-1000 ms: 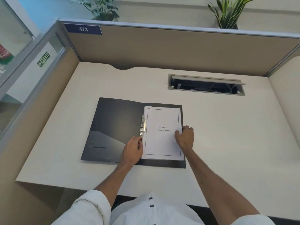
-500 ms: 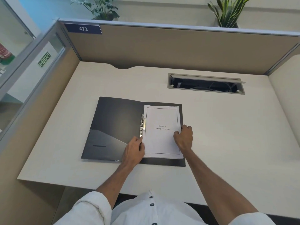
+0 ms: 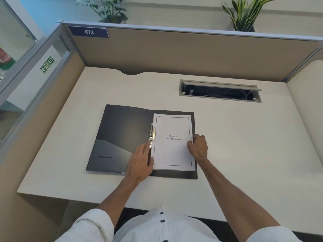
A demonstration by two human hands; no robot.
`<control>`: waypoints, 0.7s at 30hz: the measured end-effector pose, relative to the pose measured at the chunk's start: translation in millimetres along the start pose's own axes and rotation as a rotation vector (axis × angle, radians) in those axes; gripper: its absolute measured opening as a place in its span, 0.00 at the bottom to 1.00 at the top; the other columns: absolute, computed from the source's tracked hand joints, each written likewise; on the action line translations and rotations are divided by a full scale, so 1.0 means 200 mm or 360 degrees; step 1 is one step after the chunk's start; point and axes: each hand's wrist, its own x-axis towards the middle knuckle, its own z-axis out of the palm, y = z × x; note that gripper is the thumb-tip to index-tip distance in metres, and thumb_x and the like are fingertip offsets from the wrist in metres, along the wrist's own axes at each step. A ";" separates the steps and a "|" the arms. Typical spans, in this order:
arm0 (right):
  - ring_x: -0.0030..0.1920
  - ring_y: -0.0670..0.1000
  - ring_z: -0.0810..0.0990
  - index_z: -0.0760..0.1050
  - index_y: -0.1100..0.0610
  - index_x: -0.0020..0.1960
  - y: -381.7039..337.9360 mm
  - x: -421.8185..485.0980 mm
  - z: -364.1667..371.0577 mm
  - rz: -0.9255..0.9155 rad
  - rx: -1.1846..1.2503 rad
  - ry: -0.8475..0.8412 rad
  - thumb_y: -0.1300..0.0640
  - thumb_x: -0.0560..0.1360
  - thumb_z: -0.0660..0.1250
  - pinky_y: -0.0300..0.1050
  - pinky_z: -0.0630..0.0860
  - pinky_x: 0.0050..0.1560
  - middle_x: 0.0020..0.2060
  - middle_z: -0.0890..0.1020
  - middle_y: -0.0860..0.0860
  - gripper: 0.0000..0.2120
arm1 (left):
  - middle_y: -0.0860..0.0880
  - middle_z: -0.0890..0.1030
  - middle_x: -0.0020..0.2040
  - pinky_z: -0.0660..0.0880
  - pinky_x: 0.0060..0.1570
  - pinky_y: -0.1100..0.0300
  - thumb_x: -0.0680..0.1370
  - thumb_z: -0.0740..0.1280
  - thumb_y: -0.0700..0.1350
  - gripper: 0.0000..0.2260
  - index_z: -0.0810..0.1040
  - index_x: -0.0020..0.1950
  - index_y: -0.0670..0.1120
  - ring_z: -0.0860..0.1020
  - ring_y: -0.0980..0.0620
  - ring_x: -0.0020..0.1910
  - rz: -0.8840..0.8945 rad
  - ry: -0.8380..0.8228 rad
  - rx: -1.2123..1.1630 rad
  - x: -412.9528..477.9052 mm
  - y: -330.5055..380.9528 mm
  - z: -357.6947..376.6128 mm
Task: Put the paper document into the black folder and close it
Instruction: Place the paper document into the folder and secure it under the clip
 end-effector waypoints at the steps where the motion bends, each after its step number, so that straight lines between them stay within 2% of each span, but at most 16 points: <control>1: 0.50 0.59 0.78 0.78 0.62 0.60 0.00 0.01 -0.01 -0.0007 -0.0015 -0.0011 0.59 0.79 0.66 0.47 0.69 0.50 0.58 0.76 0.57 0.12 | 0.48 0.73 0.76 0.75 0.72 0.49 0.82 0.69 0.51 0.34 0.62 0.85 0.47 0.74 0.48 0.70 0.0115 -0.0041 0.0007 -0.01 -0.01 0.00; 3: 0.46 0.58 0.78 0.79 0.61 0.56 0.01 0.03 -0.02 -0.0029 -0.0036 -0.0029 0.59 0.78 0.65 0.47 0.70 0.48 0.55 0.78 0.57 0.09 | 0.50 0.64 0.85 0.64 0.83 0.45 0.81 0.69 0.54 0.41 0.53 0.89 0.50 0.66 0.49 0.80 0.0326 -0.0200 0.0004 -0.03 -0.01 0.00; 6: 0.45 0.59 0.81 0.81 0.61 0.51 0.02 0.07 -0.05 -0.0063 -0.0074 -0.0016 0.59 0.77 0.65 0.47 0.73 0.45 0.51 0.83 0.57 0.09 | 0.54 0.58 0.87 0.55 0.87 0.43 0.79 0.69 0.57 0.46 0.47 0.90 0.53 0.60 0.49 0.85 0.0437 -0.0335 0.0011 -0.05 0.00 0.02; 9: 0.47 0.57 0.80 0.83 0.59 0.55 0.01 0.11 -0.07 -0.0050 -0.0117 0.0080 0.57 0.79 0.64 0.47 0.73 0.46 0.54 0.83 0.55 0.11 | 0.54 0.56 0.88 0.52 0.87 0.42 0.78 0.70 0.59 0.48 0.46 0.90 0.54 0.59 0.49 0.86 0.0446 -0.0372 0.0015 -0.05 0.00 0.03; 12: 0.54 0.58 0.80 0.80 0.58 0.58 -0.05 0.17 -0.08 -0.0201 -0.0187 0.0142 0.56 0.80 0.64 0.51 0.75 0.49 0.56 0.79 0.54 0.11 | 0.54 0.55 0.88 0.51 0.87 0.41 0.77 0.71 0.59 0.48 0.45 0.90 0.54 0.57 0.49 0.86 0.0452 -0.0400 0.0027 -0.05 0.01 0.02; 14: 0.60 0.60 0.78 0.79 0.58 0.64 -0.11 0.25 -0.07 -0.0432 -0.0303 0.0083 0.56 0.80 0.65 0.56 0.77 0.56 0.59 0.79 0.55 0.14 | 0.55 0.54 0.89 0.50 0.87 0.41 0.77 0.71 0.58 0.49 0.44 0.90 0.55 0.56 0.50 0.87 0.0466 -0.0414 0.0029 -0.05 0.02 0.02; 17: 0.69 0.59 0.73 0.76 0.57 0.72 -0.24 0.37 -0.04 -0.0737 -0.0542 -0.0138 0.56 0.80 0.66 0.60 0.71 0.66 0.67 0.76 0.55 0.21 | 0.55 0.53 0.89 0.47 0.88 0.41 0.78 0.71 0.58 0.49 0.42 0.89 0.56 0.53 0.52 0.88 0.0528 -0.0460 0.0031 -0.03 0.06 0.04; 21: 0.69 0.60 0.72 0.74 0.58 0.71 -0.38 0.50 0.01 -0.0962 -0.0748 -0.0222 0.58 0.78 0.64 0.60 0.69 0.68 0.69 0.75 0.55 0.22 | 0.55 0.52 0.89 0.47 0.87 0.39 0.78 0.69 0.57 0.48 0.40 0.89 0.56 0.51 0.52 0.89 0.0540 -0.0511 0.0048 0.01 0.09 0.06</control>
